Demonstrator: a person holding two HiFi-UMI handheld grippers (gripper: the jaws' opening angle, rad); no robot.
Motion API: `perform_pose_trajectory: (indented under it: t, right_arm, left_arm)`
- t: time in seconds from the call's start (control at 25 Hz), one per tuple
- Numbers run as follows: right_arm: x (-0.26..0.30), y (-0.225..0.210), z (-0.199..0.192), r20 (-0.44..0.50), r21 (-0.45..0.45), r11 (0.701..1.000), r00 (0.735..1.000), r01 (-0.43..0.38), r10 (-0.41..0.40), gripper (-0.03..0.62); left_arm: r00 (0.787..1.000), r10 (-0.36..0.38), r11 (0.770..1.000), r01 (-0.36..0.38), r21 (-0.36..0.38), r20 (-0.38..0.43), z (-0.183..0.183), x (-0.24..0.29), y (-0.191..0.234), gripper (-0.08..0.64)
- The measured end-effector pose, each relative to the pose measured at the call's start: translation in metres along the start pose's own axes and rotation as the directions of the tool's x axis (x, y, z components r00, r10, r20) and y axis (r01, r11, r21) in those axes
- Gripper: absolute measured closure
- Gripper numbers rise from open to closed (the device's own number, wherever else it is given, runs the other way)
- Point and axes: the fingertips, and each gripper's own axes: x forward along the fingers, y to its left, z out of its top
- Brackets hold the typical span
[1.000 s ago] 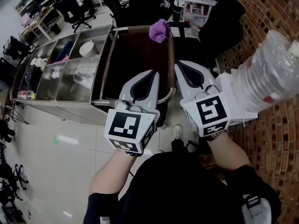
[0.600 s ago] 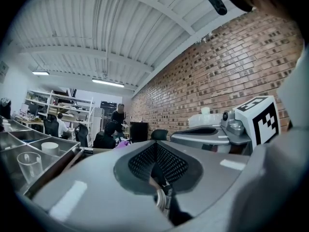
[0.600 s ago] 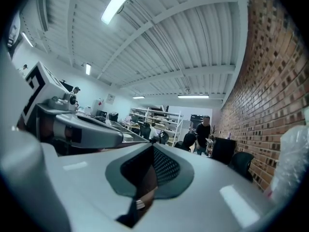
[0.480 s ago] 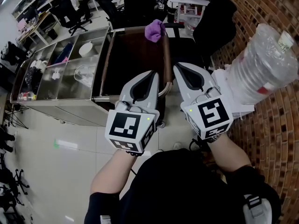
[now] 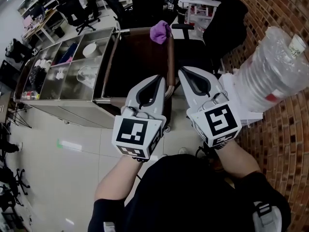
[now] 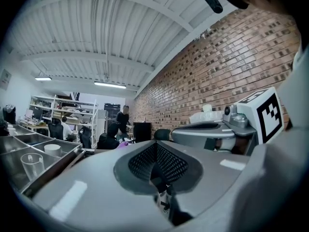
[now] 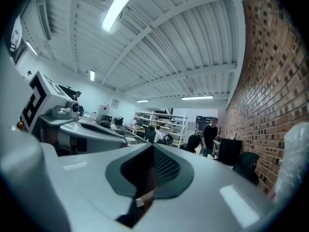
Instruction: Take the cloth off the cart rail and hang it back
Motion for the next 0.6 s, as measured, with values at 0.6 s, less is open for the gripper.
perform_pose_trajectory:
  t: [0.6]
  right_arm:
    - [-0.014,-0.007,-0.009,0.007,-0.005,0.999,0.999,-0.043,0.043,0.592]
  left_arm:
    - [0.999,0.031,0.999,-0.031,0.028,0.013,-0.003,0.011,-0.018,0.563]
